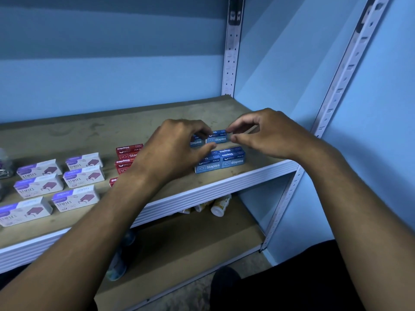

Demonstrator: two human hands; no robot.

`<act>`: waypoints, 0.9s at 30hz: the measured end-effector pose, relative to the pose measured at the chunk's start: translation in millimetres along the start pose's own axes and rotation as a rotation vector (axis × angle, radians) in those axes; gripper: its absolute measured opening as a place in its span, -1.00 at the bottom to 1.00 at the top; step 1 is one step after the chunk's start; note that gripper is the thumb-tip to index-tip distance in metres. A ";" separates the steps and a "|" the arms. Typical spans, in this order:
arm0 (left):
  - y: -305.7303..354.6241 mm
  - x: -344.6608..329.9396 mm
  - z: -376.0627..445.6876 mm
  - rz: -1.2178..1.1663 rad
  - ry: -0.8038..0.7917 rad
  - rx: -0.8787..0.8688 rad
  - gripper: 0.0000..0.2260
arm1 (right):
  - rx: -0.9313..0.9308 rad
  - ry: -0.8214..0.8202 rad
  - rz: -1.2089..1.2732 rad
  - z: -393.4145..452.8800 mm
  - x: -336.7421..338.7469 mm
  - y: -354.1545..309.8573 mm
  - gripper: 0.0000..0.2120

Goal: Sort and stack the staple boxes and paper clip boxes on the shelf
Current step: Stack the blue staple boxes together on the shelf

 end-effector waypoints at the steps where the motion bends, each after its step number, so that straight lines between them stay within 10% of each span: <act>1: -2.1 -0.3 2.1 0.026 0.002 -0.010 -0.75 | -0.001 0.009 0.004 2.5 -1.8 1.1 -0.82; 27: -35.5 -21.1 20.8 0.148 -0.035 0.125 -0.73 | 0.031 0.091 -0.007 37.9 -38.6 0.2 -0.76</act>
Point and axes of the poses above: each hand's wrist, its own z-axis towards the middle knuckle, its own x-axis out of the back of the hand, y = z × x, the point moved 7 cm from there along z, towards the middle knuckle, and after that the axes turned 15 degrees about y, right-handed, at the moved point
